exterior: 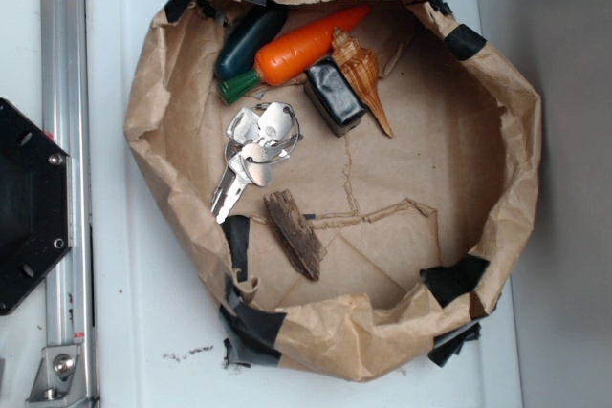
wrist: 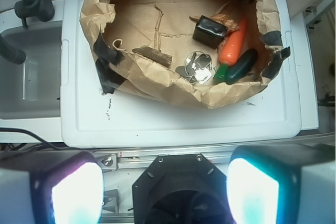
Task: Grab the wood chip.
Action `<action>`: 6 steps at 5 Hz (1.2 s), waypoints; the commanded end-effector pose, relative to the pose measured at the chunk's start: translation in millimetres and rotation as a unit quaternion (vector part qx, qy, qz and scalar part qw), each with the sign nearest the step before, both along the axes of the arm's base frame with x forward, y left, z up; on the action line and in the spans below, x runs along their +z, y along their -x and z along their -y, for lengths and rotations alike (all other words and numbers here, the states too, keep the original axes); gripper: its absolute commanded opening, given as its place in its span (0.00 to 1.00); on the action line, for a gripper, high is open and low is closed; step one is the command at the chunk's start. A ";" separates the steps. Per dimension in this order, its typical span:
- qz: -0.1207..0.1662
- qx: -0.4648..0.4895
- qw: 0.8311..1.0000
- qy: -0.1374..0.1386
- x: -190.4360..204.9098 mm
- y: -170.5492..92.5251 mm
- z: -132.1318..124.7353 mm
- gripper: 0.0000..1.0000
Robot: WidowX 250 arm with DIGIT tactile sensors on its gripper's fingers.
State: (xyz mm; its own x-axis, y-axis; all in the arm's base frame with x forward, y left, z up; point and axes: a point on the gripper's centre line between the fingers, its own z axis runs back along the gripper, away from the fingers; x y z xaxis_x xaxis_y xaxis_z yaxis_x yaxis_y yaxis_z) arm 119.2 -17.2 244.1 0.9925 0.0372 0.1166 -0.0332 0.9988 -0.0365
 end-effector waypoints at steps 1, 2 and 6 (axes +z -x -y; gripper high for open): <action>0.000 0.000 1.000 0.000 0.0 0.0 0.0 1.00; 0.008 -0.014 0.998 -0.056 -20.7 -50.0 -8.4 1.00; -0.029 -0.216 0.976 0.016 -143.8 -140.6 -23.0 1.00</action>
State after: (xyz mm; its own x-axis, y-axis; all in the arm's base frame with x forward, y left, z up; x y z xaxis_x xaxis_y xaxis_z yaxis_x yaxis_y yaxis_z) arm 258.9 9.4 93.7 0.9198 -0.3908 0.0359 0.3924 0.9148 -0.0953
